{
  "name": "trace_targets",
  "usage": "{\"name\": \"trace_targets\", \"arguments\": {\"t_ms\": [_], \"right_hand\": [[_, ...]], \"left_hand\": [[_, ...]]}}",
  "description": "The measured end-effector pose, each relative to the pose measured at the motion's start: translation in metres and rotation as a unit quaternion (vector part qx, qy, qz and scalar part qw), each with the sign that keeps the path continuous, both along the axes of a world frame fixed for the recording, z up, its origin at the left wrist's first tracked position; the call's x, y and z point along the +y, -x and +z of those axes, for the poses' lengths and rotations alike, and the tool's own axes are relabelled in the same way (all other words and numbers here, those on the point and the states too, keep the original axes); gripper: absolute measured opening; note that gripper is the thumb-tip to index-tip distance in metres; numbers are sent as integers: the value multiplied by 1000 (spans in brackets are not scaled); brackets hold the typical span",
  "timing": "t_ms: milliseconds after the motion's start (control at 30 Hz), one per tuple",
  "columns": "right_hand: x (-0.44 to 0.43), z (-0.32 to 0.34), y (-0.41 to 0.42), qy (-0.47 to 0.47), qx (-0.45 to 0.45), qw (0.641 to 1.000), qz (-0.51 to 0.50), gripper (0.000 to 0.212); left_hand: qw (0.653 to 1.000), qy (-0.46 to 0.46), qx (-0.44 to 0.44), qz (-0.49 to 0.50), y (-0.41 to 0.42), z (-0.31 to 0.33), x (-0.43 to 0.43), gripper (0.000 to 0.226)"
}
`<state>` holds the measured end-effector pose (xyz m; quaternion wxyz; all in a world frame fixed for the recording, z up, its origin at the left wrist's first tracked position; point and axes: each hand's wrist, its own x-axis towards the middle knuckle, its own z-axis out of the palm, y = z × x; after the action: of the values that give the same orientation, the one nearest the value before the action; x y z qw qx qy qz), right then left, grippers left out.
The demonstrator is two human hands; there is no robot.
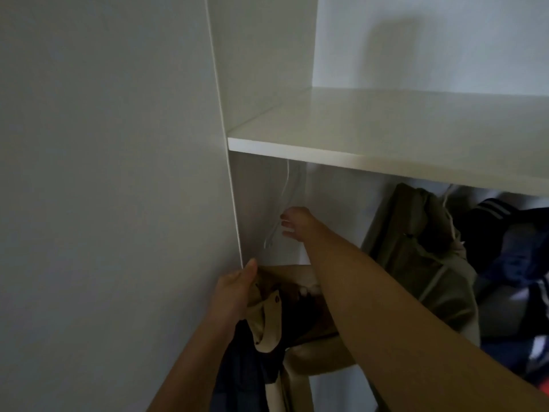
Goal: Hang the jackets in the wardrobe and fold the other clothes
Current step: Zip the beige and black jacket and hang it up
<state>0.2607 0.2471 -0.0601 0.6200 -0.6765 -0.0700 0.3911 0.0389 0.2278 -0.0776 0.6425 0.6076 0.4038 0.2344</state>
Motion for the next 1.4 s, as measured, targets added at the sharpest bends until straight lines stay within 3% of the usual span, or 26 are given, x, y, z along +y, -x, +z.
{"name": "trace_targets", "arguments": {"t_ms": [133,233,433,500,600,833,933,1000,1133,1267,1400], "right_hand": [[21,1,-6,-21,31,999,-6,9],[28,3,-9,-50,51,997,-32,21],[24,18,-29,-47,-27,996,-69,22],[12,22,-38,-59,-40,996,-59,34],[-23,34,-42,-61,-58,994,-75,32],[-144,28,-21,46,-124,991,-14,16],[-204,11,6,67,-189,978,-50,33],[-247,-5,29,40,-254,962,-89,39],[-305,3,69,-76,-241,962,-98,31],[-350,26,111,-91,-317,933,-144,46],[-405,48,157,-161,-323,911,-198,49]], "left_hand": [[1000,1,23,11,-7,-8,9,44],[1000,17,20,9,-12,-8,12,38],[999,21,28,-11,-22,-17,12,46],[999,34,24,-24,-25,-19,9,49],[998,43,10,-54,-34,-24,-1,36],[996,48,8,-75,-42,-22,-39,24],[996,23,9,-81,-33,-17,-58,30],[996,-6,11,-87,-25,-12,-72,32],[994,-39,-1,-104,-8,9,-110,32],[991,-46,-17,-126,18,28,-148,25],[990,-38,-35,-134,42,38,-178,21]]}}
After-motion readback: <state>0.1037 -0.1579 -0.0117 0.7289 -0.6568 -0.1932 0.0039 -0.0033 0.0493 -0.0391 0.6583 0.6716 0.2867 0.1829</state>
